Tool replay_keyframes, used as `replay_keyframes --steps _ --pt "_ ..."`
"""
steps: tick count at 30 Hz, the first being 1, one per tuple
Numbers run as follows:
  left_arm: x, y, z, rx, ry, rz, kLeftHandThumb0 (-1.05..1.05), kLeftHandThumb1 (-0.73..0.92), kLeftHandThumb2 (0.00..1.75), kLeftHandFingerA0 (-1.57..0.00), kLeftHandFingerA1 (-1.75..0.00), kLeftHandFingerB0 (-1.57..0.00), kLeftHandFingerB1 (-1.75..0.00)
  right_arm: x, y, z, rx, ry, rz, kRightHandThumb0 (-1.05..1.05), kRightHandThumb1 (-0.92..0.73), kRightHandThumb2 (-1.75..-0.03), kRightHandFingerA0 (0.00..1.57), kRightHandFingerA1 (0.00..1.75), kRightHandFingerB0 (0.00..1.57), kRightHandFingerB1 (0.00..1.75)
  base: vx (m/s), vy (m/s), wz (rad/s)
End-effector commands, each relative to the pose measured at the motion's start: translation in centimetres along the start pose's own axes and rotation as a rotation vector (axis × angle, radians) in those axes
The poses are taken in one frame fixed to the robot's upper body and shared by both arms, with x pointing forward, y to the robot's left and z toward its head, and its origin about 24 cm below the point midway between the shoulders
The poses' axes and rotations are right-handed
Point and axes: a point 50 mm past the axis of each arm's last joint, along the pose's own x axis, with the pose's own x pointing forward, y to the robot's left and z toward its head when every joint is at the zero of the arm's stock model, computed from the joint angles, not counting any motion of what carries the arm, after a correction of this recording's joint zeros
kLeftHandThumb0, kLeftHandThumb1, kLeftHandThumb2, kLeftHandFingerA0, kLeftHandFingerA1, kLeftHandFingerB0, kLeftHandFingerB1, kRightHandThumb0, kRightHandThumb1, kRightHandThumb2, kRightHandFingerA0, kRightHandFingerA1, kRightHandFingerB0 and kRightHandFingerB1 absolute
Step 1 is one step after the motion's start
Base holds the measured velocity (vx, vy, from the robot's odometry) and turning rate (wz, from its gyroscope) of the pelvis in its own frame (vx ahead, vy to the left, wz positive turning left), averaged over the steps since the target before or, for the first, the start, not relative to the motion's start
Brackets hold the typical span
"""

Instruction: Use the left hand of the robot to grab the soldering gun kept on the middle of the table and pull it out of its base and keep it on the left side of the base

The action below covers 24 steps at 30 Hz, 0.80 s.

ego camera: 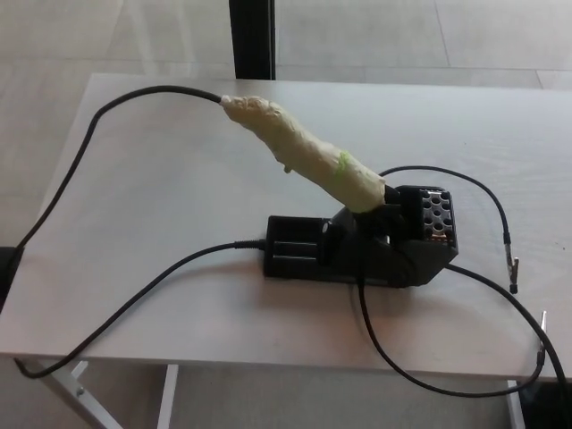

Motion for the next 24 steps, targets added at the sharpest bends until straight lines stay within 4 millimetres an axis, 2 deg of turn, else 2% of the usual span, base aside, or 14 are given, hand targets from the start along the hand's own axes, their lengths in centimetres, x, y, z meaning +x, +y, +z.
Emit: replay_keyframes --steps 1,2,3,4,5,6,7,8,12,13,18,20,23,24 --pt "-0.2 2.7 2.7 -0.211 -0.020 0.066 -0.62 0.79 0.62 -0.40 -0.85 -0.32 -0.65 -0.1 -1.4 1.4 0.146 -0.089 0.007 -1.05 -0.52 -0.99 0.67 1.50 0.00 1.54 0.00 0.000 0.00" --pt "-0.3 2.9 5.2 -0.234 -0.077 0.060 -0.63 0.78 0.62 -0.43 -0.87 -0.31 -0.66 -0.1 -1.4 1.3 0.131 -0.088 0.006 -1.05 -0.55 -0.93 0.67 1.51 0.00 1.50 0.00 0.000 0.00" --pt "-0.4 3.1 7.2 -0.239 -0.135 0.045 -0.65 0.77 0.63 -0.41 -0.88 -0.25 -0.67 -0.1 -1.4 1.2 0.124 -0.087 0.006 -1.04 -0.49 -1.25 0.83 1.29 0.17 0.96 0.00 0.000 0.00" --pt "-0.5 3.1 7.7 -0.240 -0.149 0.040 -0.65 0.77 0.63 -0.41 -0.88 -0.25 -0.67 -0.1 -1.4 1.2 0.124 -0.087 0.007 -1.04 -0.49 -1.25 0.83 1.29 0.17 0.96 0.00 0.000 0.07" --pt "-0.8 3.2 9.0 -0.228 -0.178 0.039 -0.67 0.78 0.63 -0.45 -0.87 -0.31 -0.65 -0.1 -1.4 1.2 0.120 -0.089 0.009 -1.05 -0.58 -0.93 0.71 1.53 0.09 1.40 0.00 0.000 0.00" --pt "-1.2 3.4 11.0 -0.226 -0.237 0.029 -0.66 0.77 0.63 -0.47 -0.87 -0.31 -0.67 -0.2 -1.4 1.2 0.111 -0.090 0.010 -1.05 -0.51 -1.26 0.81 1.27 0.18 0.96 0.00 0.000 0.00" --pt "-1.8 3.6 14.0 -0.212 -0.326 0.015 -0.68 0.79 0.64 -0.48 -0.85 -0.33 -0.63 -0.2 -1.4 1.2 0.099 -0.088 0.006 -1.04 -0.61 -0.91 0.64 1.48 0.02 1.43 0.00 0.000 0.00" --pt "-2.4 3.7 16.5 -0.199 -0.397 0.010 -0.69 0.74 0.62 -0.60 -0.82 -0.44 -0.60 -0.2 -1.5 1.1 0.103 -0.081 0.000 -1.04 -0.49 -1.21 0.76 1.23 0.29 1.01 0.00 0.000 0.00" --pt "-4.5 3.8 22.5 -0.209 -0.558 -0.051 -0.74 0.74 0.62 -0.49 -0.81 -0.37 -0.61 -0.2 -1.5 1.0 0.116 -0.079 0.005 -1.05 -0.51 -1.24 0.81 1.26 0.20 0.96 0.00 0.000 0.00" --pt "-5.1 3.7 24.0 -0.196 -0.598 -0.058 -0.72 0.74 0.62 -0.45 -0.71 -0.34 -0.56 -0.2 -1.5 1.0 0.118 -0.078 0.007 -1.05 -0.62 -0.85 0.68 1.50 0.03 1.39 0.00 0.000 0.00" --pt "-11.5 1.1 33.0 -0.070 -0.901 -0.119 -0.48 0.83 0.64 -0.30 -0.52 -0.26 -0.40 -0.2 -1.6 0.9 0.110 -0.077 0.011 -1.04 -0.62 -0.82 0.66 1.47 0.06 1.43 0.00 0.000 0.00" --pt "-14.2 -0.5 35.7 0.032 -1.021 -0.154 -0.57 0.63 0.90 -0.23 -0.56 -0.15 -0.48 -0.2 -1.6 0.9 0.110 -0.078 0.011 -1.05 -0.61 -0.86 0.76 1.46 0.11 1.42 0.00 0.000 0.00" --pt "-17.0 -2.8 38.2 0.208 -1.144 -0.167 -0.52 0.78 0.63 -0.28 -0.50 -0.21 -0.37 -0.2 -1.6 0.9 0.116 -0.076 0.007 -1.02 -0.48 -1.23 0.87 1.24 0.24 0.99 0.00 0.000 0.00" --pt "-17.3 -3.3 38.6 0.220 -1.155 -0.185 -0.52 0.77 0.63 -0.27 -0.47 -0.21 -0.36 -0.2 -1.6 0.9 0.122 -0.077 0.009 -1.04 -0.54 -0.96 0.75 1.40 0.04 1.48 0.00 0.000 0.00"
